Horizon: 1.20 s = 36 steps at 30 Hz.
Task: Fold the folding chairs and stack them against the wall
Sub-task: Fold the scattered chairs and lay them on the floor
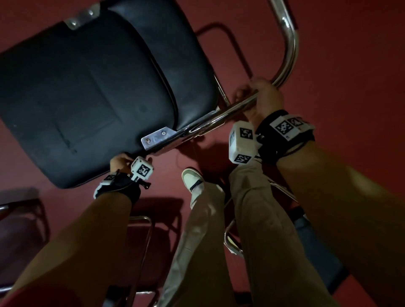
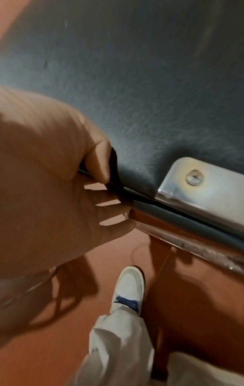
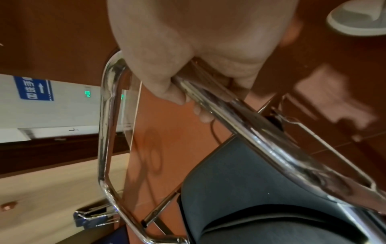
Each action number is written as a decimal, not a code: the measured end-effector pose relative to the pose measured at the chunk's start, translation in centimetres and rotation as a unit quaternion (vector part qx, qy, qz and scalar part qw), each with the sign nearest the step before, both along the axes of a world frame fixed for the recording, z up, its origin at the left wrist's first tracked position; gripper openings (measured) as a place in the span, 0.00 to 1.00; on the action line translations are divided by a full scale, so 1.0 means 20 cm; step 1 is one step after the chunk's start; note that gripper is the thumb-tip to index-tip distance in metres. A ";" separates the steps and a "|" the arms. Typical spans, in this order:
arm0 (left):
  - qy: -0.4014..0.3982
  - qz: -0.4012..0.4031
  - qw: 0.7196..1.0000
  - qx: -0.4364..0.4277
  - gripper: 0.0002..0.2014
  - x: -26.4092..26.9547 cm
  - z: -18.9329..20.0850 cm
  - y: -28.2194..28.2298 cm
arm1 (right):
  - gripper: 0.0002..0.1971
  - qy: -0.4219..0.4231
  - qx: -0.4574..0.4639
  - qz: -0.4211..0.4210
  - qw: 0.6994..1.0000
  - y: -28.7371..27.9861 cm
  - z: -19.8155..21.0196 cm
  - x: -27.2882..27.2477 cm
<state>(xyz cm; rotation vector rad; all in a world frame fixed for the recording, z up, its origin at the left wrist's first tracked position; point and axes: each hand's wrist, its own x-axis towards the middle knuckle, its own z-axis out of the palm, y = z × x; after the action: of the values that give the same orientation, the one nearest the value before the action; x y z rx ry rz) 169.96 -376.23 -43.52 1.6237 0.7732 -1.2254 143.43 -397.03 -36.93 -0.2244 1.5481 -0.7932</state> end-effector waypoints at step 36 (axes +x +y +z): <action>-0.017 -0.193 0.977 -0.086 0.02 0.16 0.65 -0.52 | 0.15 0.038 -0.017 -0.183 0.982 -0.12 0.21 -0.09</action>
<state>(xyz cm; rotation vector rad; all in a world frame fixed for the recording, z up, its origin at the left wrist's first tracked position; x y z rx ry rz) 173.08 -386.67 -30.45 1.6927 0.3241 -1.4867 141.63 -399.41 -32.76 0.0084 1.6734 -1.1097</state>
